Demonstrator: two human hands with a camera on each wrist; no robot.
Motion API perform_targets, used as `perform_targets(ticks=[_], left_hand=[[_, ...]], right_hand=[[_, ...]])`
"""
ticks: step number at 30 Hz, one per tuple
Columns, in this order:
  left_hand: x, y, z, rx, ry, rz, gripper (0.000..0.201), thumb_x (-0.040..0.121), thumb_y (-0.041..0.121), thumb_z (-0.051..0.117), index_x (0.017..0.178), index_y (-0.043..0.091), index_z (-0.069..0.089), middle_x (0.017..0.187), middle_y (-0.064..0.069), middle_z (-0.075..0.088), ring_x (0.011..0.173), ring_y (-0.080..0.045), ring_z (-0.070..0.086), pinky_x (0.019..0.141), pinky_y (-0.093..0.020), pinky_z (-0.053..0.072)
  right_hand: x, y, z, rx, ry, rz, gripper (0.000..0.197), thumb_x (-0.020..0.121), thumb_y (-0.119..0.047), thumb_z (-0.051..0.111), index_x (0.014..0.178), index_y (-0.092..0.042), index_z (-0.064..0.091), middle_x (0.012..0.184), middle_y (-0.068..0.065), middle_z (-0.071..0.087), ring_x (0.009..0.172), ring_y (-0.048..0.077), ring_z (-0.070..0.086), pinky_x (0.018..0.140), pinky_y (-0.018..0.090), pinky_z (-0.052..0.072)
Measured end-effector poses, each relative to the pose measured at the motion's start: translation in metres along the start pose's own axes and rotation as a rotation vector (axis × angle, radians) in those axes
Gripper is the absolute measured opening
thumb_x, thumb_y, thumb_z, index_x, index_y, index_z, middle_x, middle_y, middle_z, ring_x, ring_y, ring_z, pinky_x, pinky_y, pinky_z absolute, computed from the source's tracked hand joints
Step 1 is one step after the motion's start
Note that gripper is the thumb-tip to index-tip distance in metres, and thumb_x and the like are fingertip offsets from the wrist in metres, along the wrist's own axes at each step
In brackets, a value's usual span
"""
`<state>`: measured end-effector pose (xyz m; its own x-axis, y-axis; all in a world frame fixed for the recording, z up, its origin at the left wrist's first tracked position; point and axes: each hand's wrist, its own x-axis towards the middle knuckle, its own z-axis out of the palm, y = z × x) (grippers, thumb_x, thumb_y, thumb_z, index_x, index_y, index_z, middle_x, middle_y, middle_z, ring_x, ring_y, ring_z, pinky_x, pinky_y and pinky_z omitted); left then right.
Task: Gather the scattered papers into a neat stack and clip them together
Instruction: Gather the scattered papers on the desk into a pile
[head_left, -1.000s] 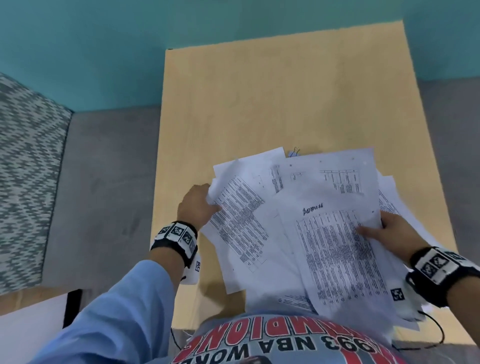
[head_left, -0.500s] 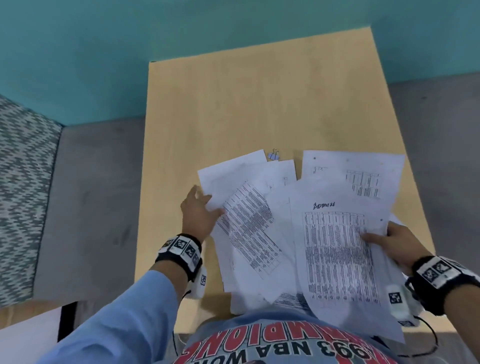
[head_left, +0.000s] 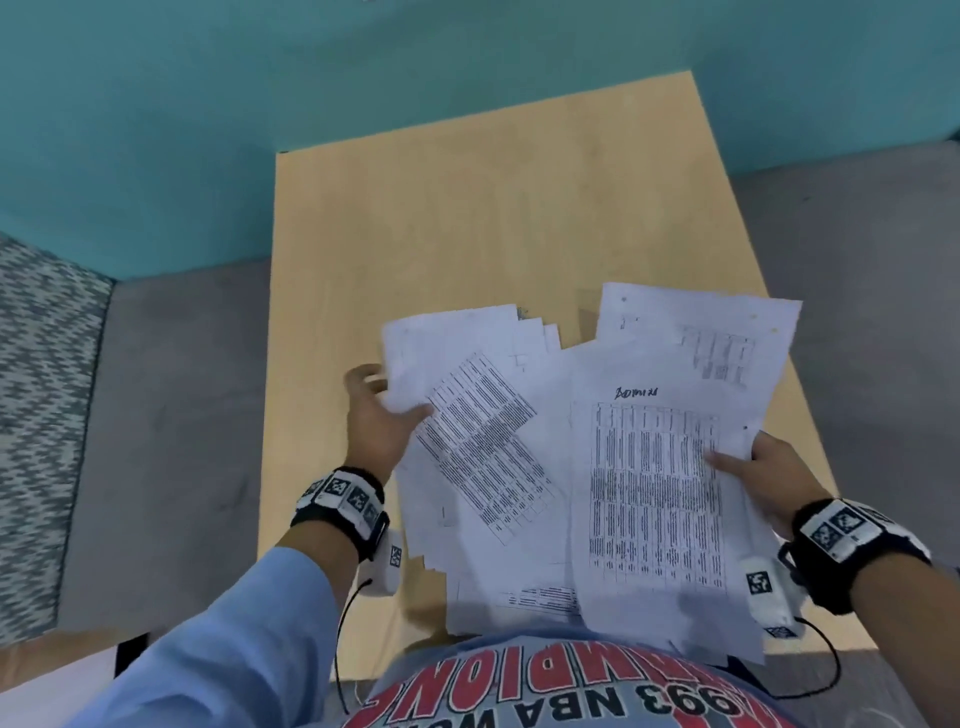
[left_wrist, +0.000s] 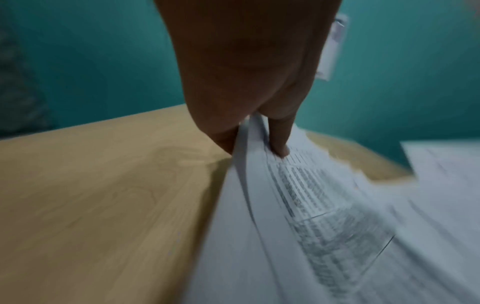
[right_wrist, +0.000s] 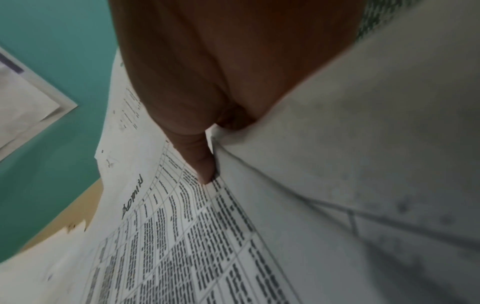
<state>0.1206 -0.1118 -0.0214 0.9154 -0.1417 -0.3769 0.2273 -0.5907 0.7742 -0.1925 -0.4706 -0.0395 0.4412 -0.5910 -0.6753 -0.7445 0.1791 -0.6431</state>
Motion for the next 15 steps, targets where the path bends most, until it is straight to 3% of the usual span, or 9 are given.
perform_targets(ticks=[2,4,6,8,10,13,14,15], left_hand=[[-0.002,0.001,-0.021,-0.303,0.092,-0.243,0.102,0.074,0.013,0.099,0.154,0.017,0.035,0.135,-0.012,0.061,0.117,-0.031,0.065,0.099,-0.046,0.056],[-0.007,0.001,-0.039,-0.498,0.033,-0.339,0.075,0.079,0.01,0.095,0.145,0.009,0.059,0.136,-0.015,0.071,0.122,-0.036,0.07,0.099,-0.045,0.059],[-0.013,-0.003,-0.053,-0.528,-0.016,-0.349,0.047,0.084,0.007,0.09,0.128,0.014,0.075,0.127,-0.01,0.079,0.121,-0.035,0.073,0.098,-0.045,0.061],[-0.019,-0.007,-0.062,-0.491,-0.01,-0.315,0.04,0.085,0.008,0.089,0.121,0.019,0.078,0.121,-0.008,0.082,0.118,-0.035,0.076,0.1,-0.05,0.061],[-0.021,-0.007,-0.071,-0.425,0.002,-0.227,0.035,0.085,0.009,0.09,0.116,0.021,0.078,0.116,-0.006,0.083,0.114,-0.036,0.076,0.1,-0.054,0.061],[-0.027,-0.004,-0.083,-0.362,-0.025,-0.158,0.042,0.089,0.007,0.086,0.128,0.016,0.073,0.122,-0.006,0.081,0.115,-0.033,0.076,0.102,-0.055,0.059],[-0.029,-0.003,-0.085,-0.36,-0.027,-0.162,0.045,0.09,0.006,0.085,0.131,0.014,0.07,0.125,-0.007,0.08,0.116,-0.033,0.075,0.105,-0.056,0.058],[-0.03,-0.004,-0.088,-0.365,-0.02,-0.173,0.045,0.09,0.005,0.084,0.132,0.013,0.068,0.126,-0.008,0.079,0.117,-0.033,0.075,0.106,-0.057,0.057]], right_hand=[[-0.004,-0.007,-0.004,0.106,0.002,0.028,0.05,0.08,-0.027,0.086,0.121,-0.006,0.069,0.119,0.016,0.076,0.096,0.034,0.074,0.091,0.051,0.058],[-0.008,-0.013,-0.008,0.224,0.028,0.063,0.041,0.086,-0.013,0.081,0.124,-0.006,0.067,0.125,0.015,0.073,0.108,0.035,0.071,0.103,0.056,0.052],[-0.015,-0.018,-0.01,0.267,0.033,0.054,0.05,0.076,-0.022,0.088,0.118,-0.007,0.067,0.124,0.014,0.072,0.103,0.033,0.071,0.102,0.057,0.052],[-0.016,-0.017,-0.012,0.253,0.027,0.034,0.081,0.053,-0.042,0.091,0.122,-0.009,0.067,0.122,0.01,0.074,0.106,0.034,0.072,0.102,0.06,0.053],[-0.014,-0.015,-0.016,0.265,0.01,-0.01,0.088,0.052,-0.043,0.09,0.131,-0.012,0.065,0.128,0.009,0.073,0.115,0.035,0.07,0.106,0.062,0.049],[-0.01,-0.014,-0.022,0.305,-0.013,-0.07,0.113,0.039,-0.057,0.098,0.136,-0.014,0.061,0.132,0.007,0.071,0.118,0.034,0.068,0.109,0.062,0.047],[-0.012,-0.017,-0.023,0.326,-0.021,-0.083,0.11,0.043,-0.057,0.099,0.136,-0.014,0.061,0.134,0.007,0.07,0.12,0.034,0.067,0.11,0.062,0.046],[-0.02,-0.025,-0.022,0.337,-0.026,-0.093,0.09,0.059,-0.047,0.098,0.136,-0.017,0.061,0.137,0.007,0.068,0.123,0.034,0.065,0.112,0.062,0.044]])
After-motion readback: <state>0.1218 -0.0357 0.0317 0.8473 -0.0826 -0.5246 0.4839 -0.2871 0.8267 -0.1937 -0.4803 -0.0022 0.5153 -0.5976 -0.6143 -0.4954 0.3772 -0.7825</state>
